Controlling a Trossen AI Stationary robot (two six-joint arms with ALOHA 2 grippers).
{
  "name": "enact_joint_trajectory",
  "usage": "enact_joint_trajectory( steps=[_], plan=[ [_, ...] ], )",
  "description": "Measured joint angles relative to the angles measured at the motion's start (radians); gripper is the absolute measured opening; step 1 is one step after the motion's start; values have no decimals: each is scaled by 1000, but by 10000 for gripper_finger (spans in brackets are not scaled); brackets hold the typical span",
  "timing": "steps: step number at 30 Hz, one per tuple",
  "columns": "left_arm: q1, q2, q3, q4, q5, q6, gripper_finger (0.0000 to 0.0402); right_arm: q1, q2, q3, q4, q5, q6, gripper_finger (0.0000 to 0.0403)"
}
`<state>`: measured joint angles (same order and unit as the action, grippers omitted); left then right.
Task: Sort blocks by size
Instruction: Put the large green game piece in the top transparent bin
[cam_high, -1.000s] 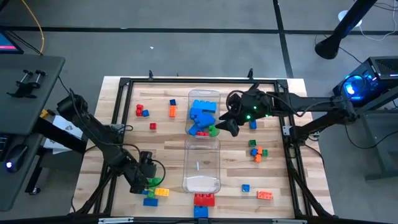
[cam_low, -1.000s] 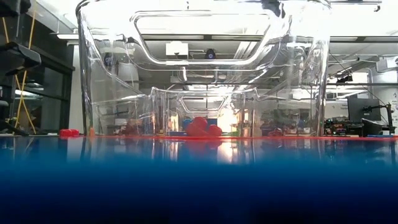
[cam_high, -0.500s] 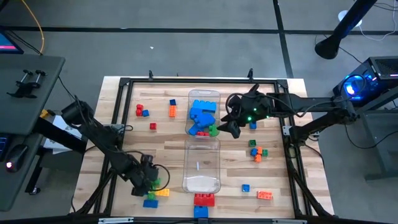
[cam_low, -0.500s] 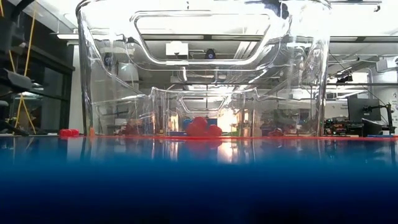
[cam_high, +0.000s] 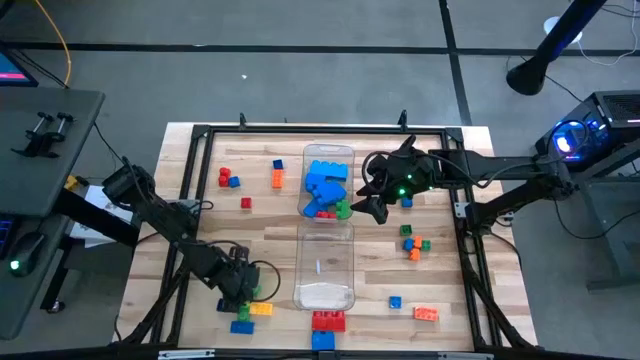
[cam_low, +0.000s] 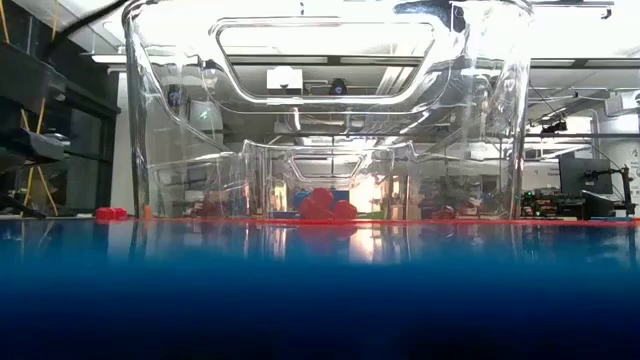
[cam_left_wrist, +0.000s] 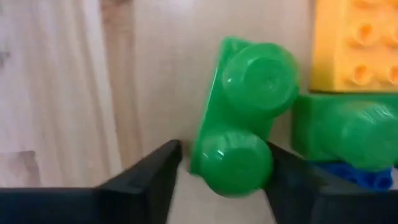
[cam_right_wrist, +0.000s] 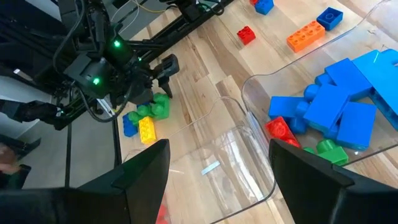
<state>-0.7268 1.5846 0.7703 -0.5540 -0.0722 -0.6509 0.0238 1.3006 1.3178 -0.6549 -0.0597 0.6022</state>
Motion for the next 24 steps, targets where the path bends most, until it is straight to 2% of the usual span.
enact_joint_trajectory(
  steps=[3,4,7,12,14,16,18,20,24],
  plan=[
    [42,-21,2,-30,-12,1,93,0,-11,0,-1,0,-3,271],
    [61,-38,2,-54,-27,3,85,0,-19,0,-1,0,-7,271],
    [126,-125,1,-125,-81,8,86,0,-54,0,-1,1,-8,271],
    [292,-338,22,-218,-270,19,86,10,-129,0,-24,75,0,271],
    [372,-418,47,-210,-345,46,86,12,-158,0,-49,119,2,271],
    [462,-473,76,-122,-403,121,86,12,-182,0,-83,171,21,271],
    [567,-483,106,4,-401,241,86,12,-200,0,-119,243,48,271],
    [663,-450,136,125,-341,346,86,12,-211,0,-151,321,78,271],
    [803,-272,214,251,-208,460,86,9,-214,0,-216,415,159,271]
  ],
)
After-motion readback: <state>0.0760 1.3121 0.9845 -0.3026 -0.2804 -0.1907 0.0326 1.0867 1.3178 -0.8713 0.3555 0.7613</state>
